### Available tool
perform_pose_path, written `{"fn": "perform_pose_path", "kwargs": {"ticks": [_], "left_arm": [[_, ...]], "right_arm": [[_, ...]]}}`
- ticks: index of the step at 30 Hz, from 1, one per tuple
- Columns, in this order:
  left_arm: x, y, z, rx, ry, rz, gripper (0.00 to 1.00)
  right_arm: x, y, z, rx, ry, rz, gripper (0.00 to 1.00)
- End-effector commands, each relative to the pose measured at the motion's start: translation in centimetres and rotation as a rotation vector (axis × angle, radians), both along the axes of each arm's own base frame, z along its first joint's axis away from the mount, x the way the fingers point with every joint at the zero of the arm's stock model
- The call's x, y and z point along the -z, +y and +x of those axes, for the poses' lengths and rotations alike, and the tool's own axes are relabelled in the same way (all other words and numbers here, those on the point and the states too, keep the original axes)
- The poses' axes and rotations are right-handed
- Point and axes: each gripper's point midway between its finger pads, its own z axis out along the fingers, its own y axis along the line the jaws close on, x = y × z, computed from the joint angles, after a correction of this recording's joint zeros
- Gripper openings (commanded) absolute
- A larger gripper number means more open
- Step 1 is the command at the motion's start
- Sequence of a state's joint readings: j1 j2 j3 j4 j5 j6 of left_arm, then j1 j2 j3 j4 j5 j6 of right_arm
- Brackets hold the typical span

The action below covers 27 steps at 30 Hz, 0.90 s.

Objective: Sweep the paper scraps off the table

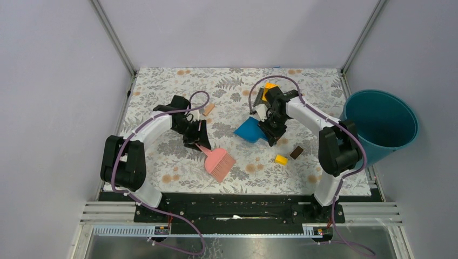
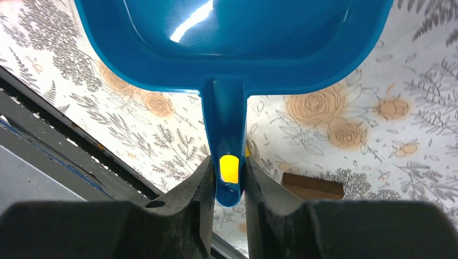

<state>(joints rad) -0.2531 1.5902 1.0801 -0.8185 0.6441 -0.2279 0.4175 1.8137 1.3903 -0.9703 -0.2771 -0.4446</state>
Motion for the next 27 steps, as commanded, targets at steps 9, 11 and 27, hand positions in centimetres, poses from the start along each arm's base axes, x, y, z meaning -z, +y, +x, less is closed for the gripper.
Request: {"fn": "perform_pose_path", "kwargs": {"ticks": [9,11,27], "left_arm": [[-0.4,4.3,5.0,0.011,-0.253,0.285,0.68],[-1.1,4.6,5.4,0.019,-0.292,0.302,0.69],[-19.6,8.7,16.5,-0.177,-0.906,0.536,0.99]], "right_arm": [[-2.3,0.9,3.2,-0.015,-0.17,-0.045,0.94],[-3.8,0.6,3.7,-0.004,-0.224,-0.041,1.0],[-24.6,-8.1,17.6,0.745,-0.787,0.191,1.0]]}}
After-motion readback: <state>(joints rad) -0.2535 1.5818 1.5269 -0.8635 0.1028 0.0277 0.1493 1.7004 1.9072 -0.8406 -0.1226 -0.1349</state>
